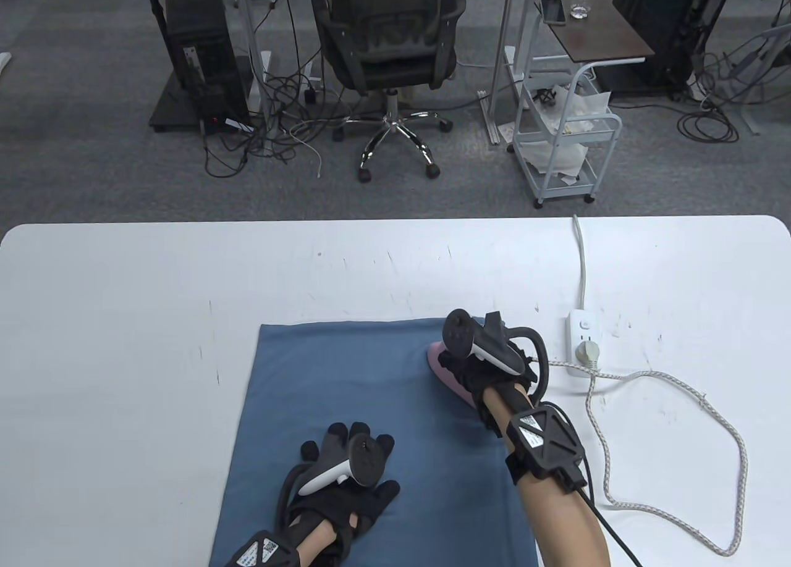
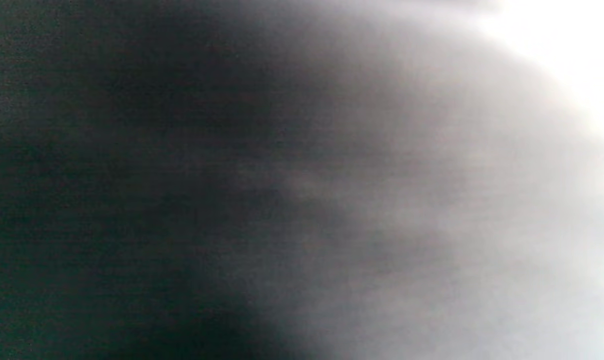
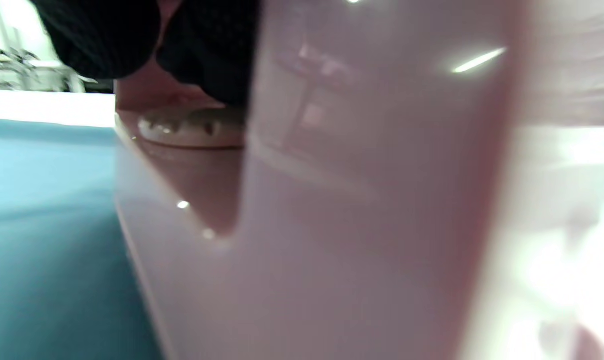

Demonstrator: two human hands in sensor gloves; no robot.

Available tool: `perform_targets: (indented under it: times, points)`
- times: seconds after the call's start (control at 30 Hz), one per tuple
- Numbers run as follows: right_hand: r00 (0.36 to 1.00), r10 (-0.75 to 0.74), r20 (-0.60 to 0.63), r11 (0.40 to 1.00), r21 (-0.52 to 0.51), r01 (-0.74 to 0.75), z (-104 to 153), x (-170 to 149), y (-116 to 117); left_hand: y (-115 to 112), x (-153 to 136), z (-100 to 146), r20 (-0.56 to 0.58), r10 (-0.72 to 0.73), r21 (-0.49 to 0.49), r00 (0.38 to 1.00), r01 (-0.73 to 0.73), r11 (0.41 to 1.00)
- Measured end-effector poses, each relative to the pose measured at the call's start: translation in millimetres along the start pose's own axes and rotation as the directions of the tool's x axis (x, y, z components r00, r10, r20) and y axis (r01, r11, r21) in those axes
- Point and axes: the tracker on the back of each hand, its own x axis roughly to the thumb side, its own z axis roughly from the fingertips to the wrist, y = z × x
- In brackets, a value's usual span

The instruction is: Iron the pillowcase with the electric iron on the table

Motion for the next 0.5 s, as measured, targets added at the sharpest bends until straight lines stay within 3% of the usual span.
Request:
perform_targets:
  times: [0.07, 0.27, 0.4, 0.5]
  points:
    - [0.997, -0.036, 0.067, 0.999, -0.031, 0.038, 17, 13, -5, 0, 0, 0, 0.000, 0.000, 0.000, 1.000, 0.000, 1.000]
    - [0.972, -0.014, 0.236, 0.999, 0.045, 0.003, 52, 49, 6, 0, 0, 0, 0.000, 0.000, 0.000, 1.000, 0.000, 1.000]
    - [0.968, 0.036, 0.250, 0.999, 0.017, -0.041, 50, 55, 14, 0, 0, 0, 0.000, -0.002, 0.000, 1.000, 0.002, 1.000]
    - [0.972, 0.080, 0.219, 0.997, -0.023, -0.077, 32, 55, 16, 0, 0, 0, 0.001, -0.002, 0.000, 1.000, 0.002, 1.000]
